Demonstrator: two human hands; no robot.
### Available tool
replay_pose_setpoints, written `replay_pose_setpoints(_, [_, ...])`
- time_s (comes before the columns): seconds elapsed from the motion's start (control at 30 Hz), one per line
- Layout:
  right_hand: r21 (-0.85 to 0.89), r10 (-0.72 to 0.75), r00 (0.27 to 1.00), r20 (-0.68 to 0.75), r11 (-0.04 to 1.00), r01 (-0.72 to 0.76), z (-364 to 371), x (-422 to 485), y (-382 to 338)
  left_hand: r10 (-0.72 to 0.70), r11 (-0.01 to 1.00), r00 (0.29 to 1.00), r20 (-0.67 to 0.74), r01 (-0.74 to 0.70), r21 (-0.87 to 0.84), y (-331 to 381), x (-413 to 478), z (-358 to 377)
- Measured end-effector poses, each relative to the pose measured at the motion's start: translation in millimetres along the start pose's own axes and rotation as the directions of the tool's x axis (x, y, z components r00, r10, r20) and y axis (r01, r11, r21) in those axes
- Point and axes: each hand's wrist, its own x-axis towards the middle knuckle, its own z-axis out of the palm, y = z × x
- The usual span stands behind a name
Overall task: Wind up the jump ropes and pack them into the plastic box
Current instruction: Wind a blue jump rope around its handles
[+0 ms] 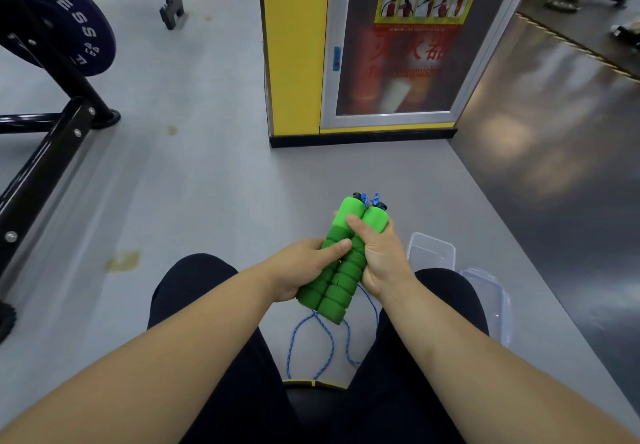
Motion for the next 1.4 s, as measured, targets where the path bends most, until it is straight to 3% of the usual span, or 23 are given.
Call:
replay_pose_setpoints(0.57, [-0.044, -0.056, 0.992, -0.110, 0.998, 0.052, 5.8, 2.6, -2.8, 0.019, 1.000, 0.993, 0.114, -0.017, -0.019, 10.5, -4.0, 0.3])
replay_pose_setpoints(0.7, [-0.274, -0.141, 0.980, -0.138, 0.957, 0.100, 7.0, 0.6, -2.5, 0.021, 1.000, 0.995, 0.097, -0.021, -0.004, 7.3, -1.9, 2.1])
replay_pose_setpoints(0.8, [-0.624, -0.216, 0.970, -0.110, 0.774, 0.102, 3.3, 2.0, -17.7, -0.002, 1.000, 0.991, 0.132, 0.001, 0.007, 19.9, -4.8, -5.3])
replay_pose_setpoints(0.87, [-0.754, -0.322, 0.940, -0.110, 0.644, 0.132, -5.2, 6.7, -36.2, -0.048, 0.998, 0.979, 0.199, 0.037, 0.059, 34.3, -11.6, -15.8])
replay_pose_setpoints(0.93, [-0.750, -0.359, 0.932, -0.044, 0.628, 0.206, -10.7, 12.8, -54.8, -0.089, 0.991, 0.957, 0.275, 0.056, 0.124, 49.7, -19.0, -29.8])
replay_pose_setpoints(1.0, [-0.750, -0.228, 0.959, 0.166, 0.603, 0.273, -10.4, 16.5, -71.0, -0.115, 0.984, 0.941, 0.319, 0.064, 0.167, 64.7, -24.1, -41.0])
replay_pose_setpoints(1.1, [-0.683, 0.010, 0.879, 0.477, 0.634, 0.363, 1.3, 17.7, -85.4, -0.118, 0.984, 0.934, 0.338, 0.064, 0.167, 85.4, -29.8, -52.1])
replay_pose_setpoints(1.17, [-0.701, 0.084, 0.831, 0.550, 0.587, 0.405, 11.6, 15.1, -90.4, -0.107, 0.985, 0.923, 0.371, 0.047, 0.166, 95.0, -34.0, -57.5])
replay_pose_setpoints(1.23, [-0.728, 0.014, 0.839, 0.544, 0.504, 0.464, 19.1, 14.2, -88.6, -0.094, 0.988, 0.903, 0.419, 0.033, 0.151, 98.1, -37.6, -60.9])
replay_pose_setpoints(1.3, [-0.712, -0.139, 0.857, 0.497, 0.500, 0.493, 21.5, 15.7, -84.4, -0.080, 0.992, 0.889, 0.450, 0.029, 0.119, 95.2, -40.5, -62.2])
replay_pose_setpoints(1.4, [-0.705, -0.390, 0.782, 0.486, 0.355, 0.614, 19.8, 17.8, -73.6, -0.008, 0.999, 0.852, 0.524, -0.013, 0.035, 82.5, -40.2, -56.3])
